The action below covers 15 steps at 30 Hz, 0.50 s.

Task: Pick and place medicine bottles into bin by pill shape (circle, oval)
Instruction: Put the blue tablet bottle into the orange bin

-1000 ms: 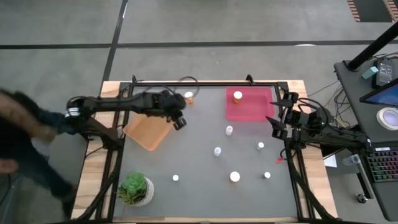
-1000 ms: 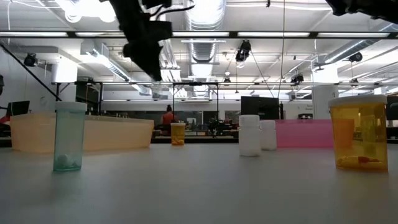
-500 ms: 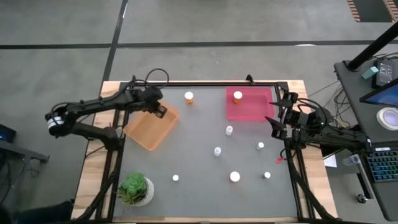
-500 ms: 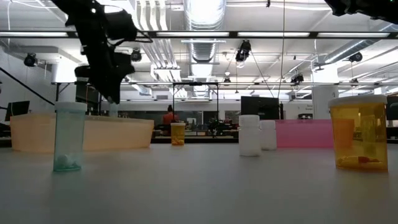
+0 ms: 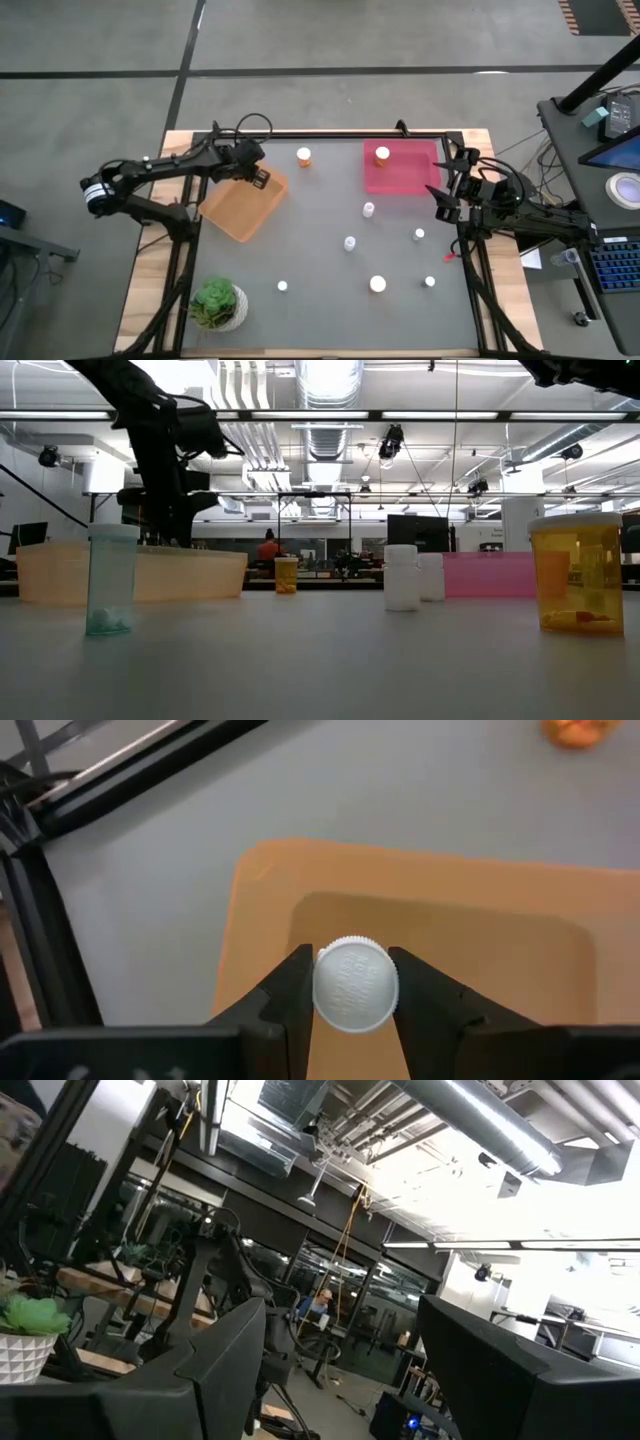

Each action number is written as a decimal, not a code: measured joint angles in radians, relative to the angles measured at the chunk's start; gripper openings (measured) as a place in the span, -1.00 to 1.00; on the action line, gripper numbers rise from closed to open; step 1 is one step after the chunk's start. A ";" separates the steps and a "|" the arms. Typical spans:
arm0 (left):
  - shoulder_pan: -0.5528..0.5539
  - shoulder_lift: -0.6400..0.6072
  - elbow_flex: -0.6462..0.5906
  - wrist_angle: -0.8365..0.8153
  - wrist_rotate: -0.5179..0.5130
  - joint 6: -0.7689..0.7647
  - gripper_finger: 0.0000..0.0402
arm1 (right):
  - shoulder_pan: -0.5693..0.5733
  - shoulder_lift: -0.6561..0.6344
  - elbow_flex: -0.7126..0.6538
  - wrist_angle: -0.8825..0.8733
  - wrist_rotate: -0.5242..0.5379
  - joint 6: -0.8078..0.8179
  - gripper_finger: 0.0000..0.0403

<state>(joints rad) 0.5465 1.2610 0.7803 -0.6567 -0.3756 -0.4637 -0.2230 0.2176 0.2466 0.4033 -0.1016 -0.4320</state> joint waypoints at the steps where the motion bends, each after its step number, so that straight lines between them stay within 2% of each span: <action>1: 0.000 0.006 0.000 0.000 0.000 -0.001 -0.53 | 0.000 0.000 0.000 0.000 0.000 0.000 0.27; 15: 0.000 0.078 0.000 0.005 -0.001 -0.005 -0.49 | 0.000 0.000 0.000 -0.001 0.000 -0.004 0.27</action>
<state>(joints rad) 0.5461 1.3392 0.7803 -0.6514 -0.3767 -0.4683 -0.2230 0.2176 0.2466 0.4021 -0.1017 -0.4358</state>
